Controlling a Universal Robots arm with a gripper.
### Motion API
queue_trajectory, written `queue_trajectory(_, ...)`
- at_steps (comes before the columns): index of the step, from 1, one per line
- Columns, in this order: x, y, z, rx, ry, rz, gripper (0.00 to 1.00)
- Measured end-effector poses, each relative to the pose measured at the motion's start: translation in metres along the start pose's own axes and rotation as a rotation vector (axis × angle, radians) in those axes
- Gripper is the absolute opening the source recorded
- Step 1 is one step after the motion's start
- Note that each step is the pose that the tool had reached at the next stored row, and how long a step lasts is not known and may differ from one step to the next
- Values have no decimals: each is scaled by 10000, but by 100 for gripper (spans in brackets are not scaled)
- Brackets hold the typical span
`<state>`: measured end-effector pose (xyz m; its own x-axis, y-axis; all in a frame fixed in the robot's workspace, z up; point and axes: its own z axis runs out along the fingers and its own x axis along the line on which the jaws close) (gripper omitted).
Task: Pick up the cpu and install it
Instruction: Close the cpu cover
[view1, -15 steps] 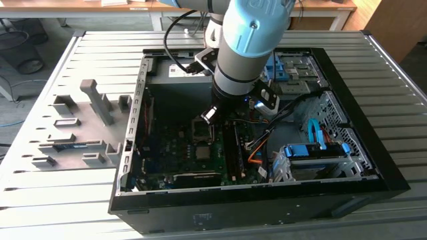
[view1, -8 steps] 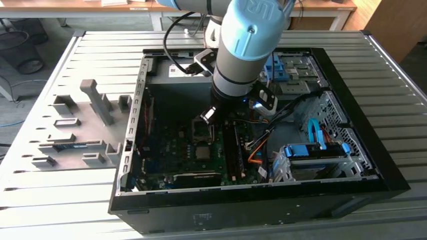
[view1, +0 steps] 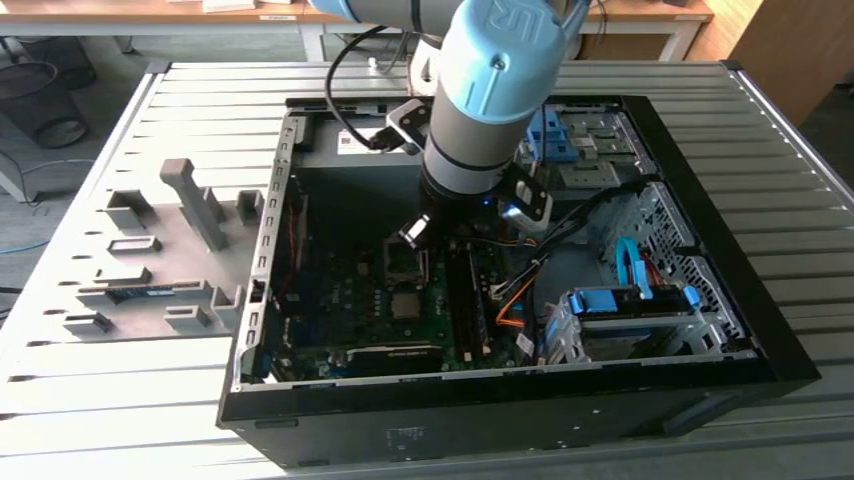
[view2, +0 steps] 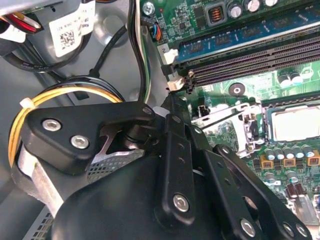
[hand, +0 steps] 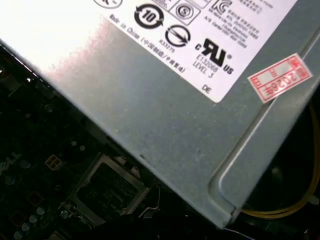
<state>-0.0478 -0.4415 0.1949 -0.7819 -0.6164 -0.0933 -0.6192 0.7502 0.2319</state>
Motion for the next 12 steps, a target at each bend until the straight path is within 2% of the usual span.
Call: queue_trajectory(12,48,49,-31,48,-28,-12,10)
